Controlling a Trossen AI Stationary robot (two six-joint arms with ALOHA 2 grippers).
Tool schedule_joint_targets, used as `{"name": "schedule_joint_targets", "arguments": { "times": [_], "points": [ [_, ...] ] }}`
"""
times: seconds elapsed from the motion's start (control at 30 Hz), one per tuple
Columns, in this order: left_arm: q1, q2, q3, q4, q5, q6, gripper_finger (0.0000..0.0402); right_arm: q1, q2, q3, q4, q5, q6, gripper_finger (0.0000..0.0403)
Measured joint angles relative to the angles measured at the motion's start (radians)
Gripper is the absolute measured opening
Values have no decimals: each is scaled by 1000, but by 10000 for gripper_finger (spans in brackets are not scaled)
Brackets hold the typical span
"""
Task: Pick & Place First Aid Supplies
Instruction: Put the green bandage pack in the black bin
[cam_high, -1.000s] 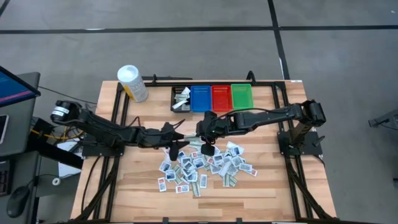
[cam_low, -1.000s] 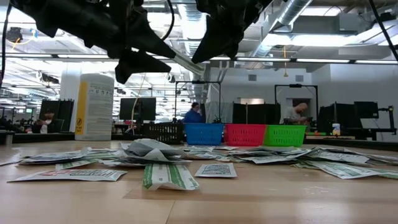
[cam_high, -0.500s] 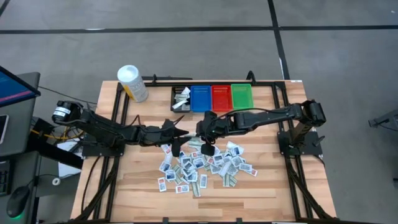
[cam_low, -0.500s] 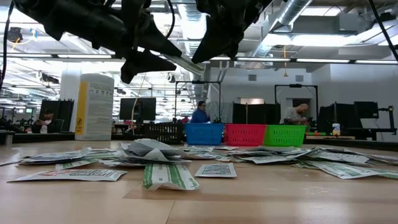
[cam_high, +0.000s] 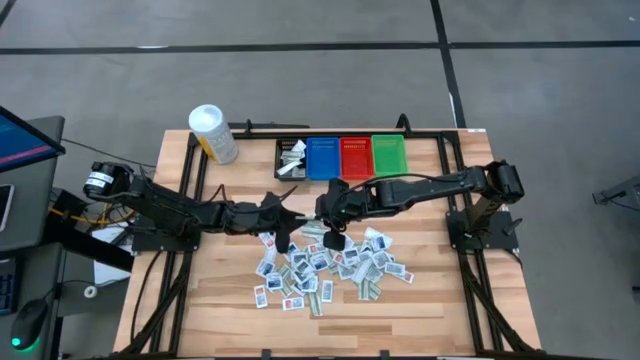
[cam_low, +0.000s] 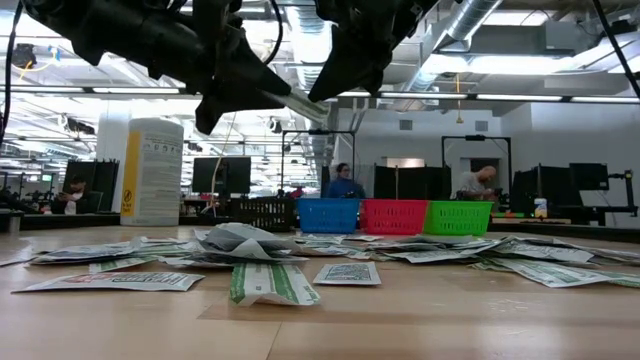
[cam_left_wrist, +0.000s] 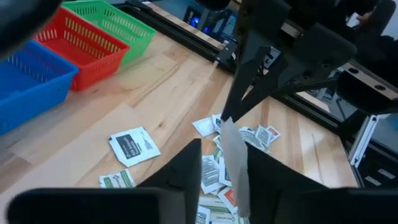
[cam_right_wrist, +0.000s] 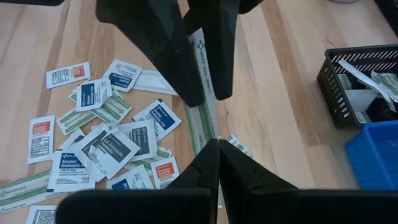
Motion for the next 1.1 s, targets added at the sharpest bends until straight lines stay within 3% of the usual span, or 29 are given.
{"name": "schedule_joint_targets", "arguments": {
  "times": [0.23,0.43,0.67,0.9,1.1],
  "points": [
    [-6,0,0,-1,2,22,8,0,0,0,0,-6,0,1],
    [-6,0,0,-6,1,22,7,0,0,0,-10,-5,-1,11],
    [-6,0,0,-6,1,14,7,0,-1,0,-26,-6,-9,69],
    [-6,-1,0,-5,-8,-14,7,2,-42,-1,-151,-49,-60,109],
    [-39,-1,-1,4,-132,-55,6,4,-129,0,-233,-49,-19,113]
  ]
}}
